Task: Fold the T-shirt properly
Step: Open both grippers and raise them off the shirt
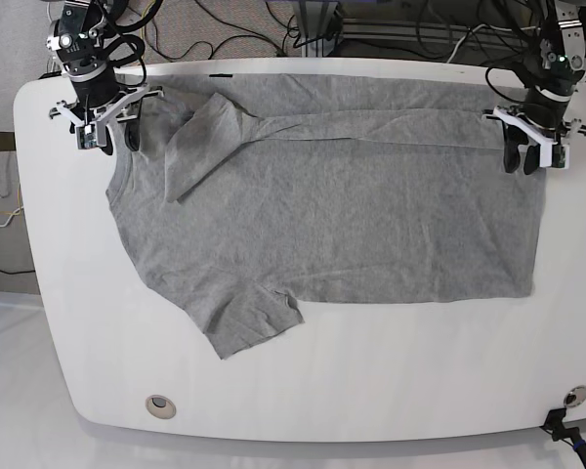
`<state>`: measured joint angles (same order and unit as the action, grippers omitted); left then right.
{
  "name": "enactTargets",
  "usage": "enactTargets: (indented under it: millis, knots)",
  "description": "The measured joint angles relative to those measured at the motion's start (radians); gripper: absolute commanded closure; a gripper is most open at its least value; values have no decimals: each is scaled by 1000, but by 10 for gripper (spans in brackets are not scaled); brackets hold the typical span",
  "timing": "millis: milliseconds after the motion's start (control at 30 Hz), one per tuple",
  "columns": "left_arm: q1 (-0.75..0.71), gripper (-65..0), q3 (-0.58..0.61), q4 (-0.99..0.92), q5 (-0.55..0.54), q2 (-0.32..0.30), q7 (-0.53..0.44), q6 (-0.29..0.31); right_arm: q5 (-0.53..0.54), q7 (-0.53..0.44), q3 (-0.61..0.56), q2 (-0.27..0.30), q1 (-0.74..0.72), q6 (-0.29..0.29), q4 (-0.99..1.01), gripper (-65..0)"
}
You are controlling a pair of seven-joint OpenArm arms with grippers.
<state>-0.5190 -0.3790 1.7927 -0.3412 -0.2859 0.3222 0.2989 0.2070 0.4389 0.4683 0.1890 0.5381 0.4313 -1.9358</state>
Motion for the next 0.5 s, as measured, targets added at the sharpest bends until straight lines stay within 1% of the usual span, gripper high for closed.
enactTargets:
  millis: [67, 167, 233, 300, 400, 433, 500]
  knots:
    - [27, -186, 26, 2, 49, 24, -1, -3, -2, 3, -42, 3, -18, -2, 0, -251]
    - [73, -186, 36, 2, 117, 99, 0, 3, -1, 2, -97, 7, -43, 7, 0, -251]
    - [92, -186, 39, 2, 159, 128, -1, 5, -2, 1, -114, 7, -55, -5, 1, -251]
    - [92, -186, 37, 2, 177, 142, -2, -3, -2, 3, -123, 8, -66, -4, 2, -251]
    - [90, -186, 38, 2, 186, 152, 2, 3, -10, 3, -161, 8, -75, -7, 2, -251]
    - [91, -186, 38, 2, 186, 151, 0, 3, -28, 0, -170, 7, -74, 4, 2, -251]
    - [92, -186, 38, 2, 186, 151, 0, 0, -70, 1, -175, 2, -72, 3, 2, -251]
